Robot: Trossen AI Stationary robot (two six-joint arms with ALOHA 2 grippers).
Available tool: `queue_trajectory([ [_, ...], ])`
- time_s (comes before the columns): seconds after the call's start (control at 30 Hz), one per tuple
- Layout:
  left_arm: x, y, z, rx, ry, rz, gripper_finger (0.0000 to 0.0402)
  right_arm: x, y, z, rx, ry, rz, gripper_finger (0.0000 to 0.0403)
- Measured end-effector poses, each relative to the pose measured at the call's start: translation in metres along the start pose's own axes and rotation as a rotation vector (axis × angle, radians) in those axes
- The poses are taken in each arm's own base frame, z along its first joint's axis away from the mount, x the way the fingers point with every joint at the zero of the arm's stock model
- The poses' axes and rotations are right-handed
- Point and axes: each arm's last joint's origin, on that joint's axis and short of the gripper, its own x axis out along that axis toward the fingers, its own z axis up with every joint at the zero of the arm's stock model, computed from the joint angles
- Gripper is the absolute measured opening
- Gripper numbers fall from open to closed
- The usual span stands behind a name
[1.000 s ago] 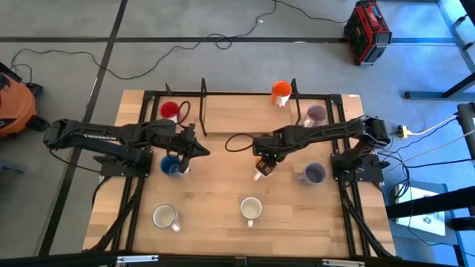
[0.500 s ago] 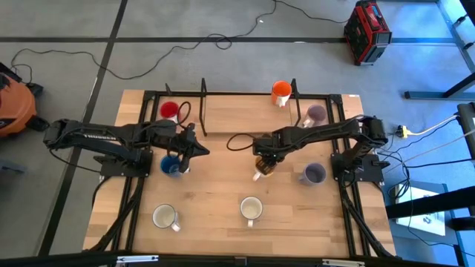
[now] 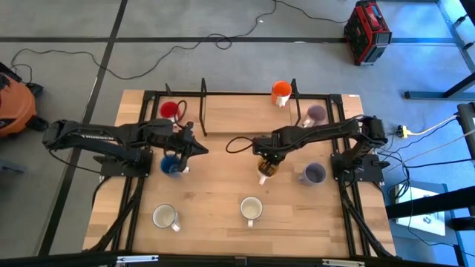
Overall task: Place coffee mugs
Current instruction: Put the yellow mug on the shelf
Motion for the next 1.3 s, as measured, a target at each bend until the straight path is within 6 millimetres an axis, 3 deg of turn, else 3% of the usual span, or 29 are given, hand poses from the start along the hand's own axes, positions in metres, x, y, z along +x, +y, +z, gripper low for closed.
queue_trajectory([
  [0.33,-0.023,-0.003,0.010,0.011,-0.111,0.009,0.0015,-0.069,-0.001,0.025,-0.207,-0.134,-0.016,0.0003],
  [0.57,-0.028,-0.004,0.011,0.012,-0.130,0.007,0.0015,-0.132,-0.031,0.048,-0.307,-0.277,-0.115,0.0003],
  [0.73,-0.027,-0.003,0.011,0.010,-0.124,0.010,0.0015,-0.165,-0.062,0.067,-0.325,-0.413,-0.184,0.0002],
  [1.07,-0.026,-0.003,0.010,0.008,-0.116,0.025,0.0015,-0.182,-0.127,0.087,-0.287,-0.480,-0.261,0.0001],
  [1.3,-0.026,0.000,0.008,0.003,-0.108,0.101,0.0015,-0.173,-0.167,0.114,-0.300,-0.447,-0.283,0.0001],
])
